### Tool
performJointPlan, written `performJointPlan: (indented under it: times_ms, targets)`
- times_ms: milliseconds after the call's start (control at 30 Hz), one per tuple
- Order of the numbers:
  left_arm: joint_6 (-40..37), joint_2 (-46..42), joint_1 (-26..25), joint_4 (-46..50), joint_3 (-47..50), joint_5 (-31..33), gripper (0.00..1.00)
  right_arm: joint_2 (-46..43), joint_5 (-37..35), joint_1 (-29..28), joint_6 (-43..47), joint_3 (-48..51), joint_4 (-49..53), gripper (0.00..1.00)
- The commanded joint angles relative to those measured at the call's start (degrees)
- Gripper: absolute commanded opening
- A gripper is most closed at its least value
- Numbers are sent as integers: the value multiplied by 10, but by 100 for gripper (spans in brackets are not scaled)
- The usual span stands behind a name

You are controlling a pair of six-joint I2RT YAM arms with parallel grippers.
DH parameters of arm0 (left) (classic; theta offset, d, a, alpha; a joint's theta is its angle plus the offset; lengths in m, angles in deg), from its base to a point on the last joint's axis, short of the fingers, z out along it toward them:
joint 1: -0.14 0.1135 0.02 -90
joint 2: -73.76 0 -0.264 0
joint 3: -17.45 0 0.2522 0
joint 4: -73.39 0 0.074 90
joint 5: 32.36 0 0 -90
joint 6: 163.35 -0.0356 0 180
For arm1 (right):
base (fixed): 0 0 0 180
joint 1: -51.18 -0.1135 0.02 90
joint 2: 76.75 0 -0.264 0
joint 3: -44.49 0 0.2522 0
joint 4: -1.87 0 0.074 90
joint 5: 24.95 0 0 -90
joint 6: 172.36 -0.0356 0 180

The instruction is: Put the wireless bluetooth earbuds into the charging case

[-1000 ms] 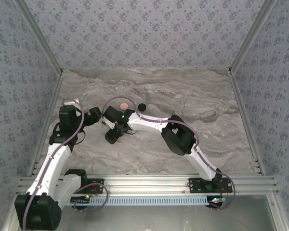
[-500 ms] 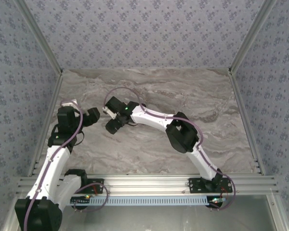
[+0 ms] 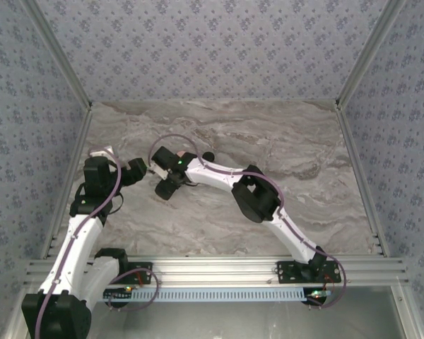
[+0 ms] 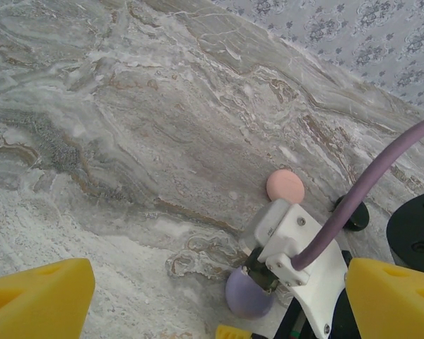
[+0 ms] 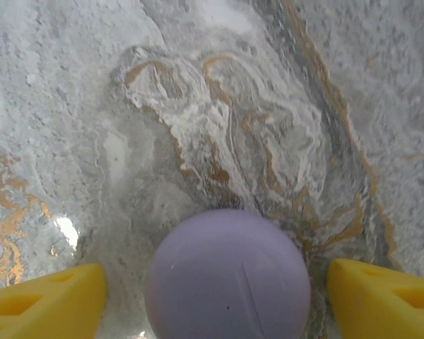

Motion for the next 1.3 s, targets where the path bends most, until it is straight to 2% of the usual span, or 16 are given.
performJointPlan:
  times_ms: [0, 533, 1000, 1267]
  targets:
    - [-3, -7, 4, 9, -1, 7, 92, 21, -6, -2, 21, -21, 15, 79]
    - [-3, -6, 5, 9, -3, 6, 92, 1, -11, -5, 41, 6, 39, 60]
    - [-4, -4, 6, 7, -6, 4, 93, -21, -7, -3, 44, 35, 41, 59]
    - [-4, -4, 5, 8, -7, 3, 93, -31, 8, -1, 41, 48, 27, 47]
